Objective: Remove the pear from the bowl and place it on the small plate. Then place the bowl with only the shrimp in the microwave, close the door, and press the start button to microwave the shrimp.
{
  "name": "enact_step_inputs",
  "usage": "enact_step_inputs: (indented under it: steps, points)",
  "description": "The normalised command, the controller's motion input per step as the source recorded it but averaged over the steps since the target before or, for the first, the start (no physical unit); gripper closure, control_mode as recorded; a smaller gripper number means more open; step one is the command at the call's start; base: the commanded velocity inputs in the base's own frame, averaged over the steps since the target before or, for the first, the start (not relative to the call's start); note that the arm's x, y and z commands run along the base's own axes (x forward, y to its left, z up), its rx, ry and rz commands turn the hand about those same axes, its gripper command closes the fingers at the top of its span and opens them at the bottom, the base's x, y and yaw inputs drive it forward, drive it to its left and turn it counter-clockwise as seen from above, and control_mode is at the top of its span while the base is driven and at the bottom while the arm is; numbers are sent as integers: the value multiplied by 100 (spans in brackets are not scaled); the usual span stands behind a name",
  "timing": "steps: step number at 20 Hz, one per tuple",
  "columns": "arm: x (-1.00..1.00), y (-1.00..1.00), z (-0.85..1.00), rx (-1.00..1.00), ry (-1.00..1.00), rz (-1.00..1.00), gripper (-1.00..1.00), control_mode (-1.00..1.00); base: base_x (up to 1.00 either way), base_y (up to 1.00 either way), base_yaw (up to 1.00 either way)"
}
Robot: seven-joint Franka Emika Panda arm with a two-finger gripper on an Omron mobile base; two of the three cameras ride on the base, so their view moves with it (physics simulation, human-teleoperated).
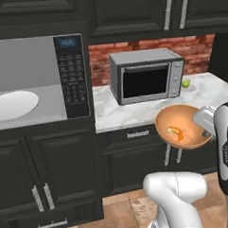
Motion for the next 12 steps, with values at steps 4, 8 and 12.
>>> enact_step_inputs:
  steps: [4, 8, 12]
  points:
    - [0, 0, 0, 0, 0, 0, 100, 100, -41, 100, -4]
    - [0, 0, 0, 0, 0, 0, 100, 100, -3, 100, -5]
    - [0, 0, 0, 0, 0, 0, 100, 100, 8, 80, -3]
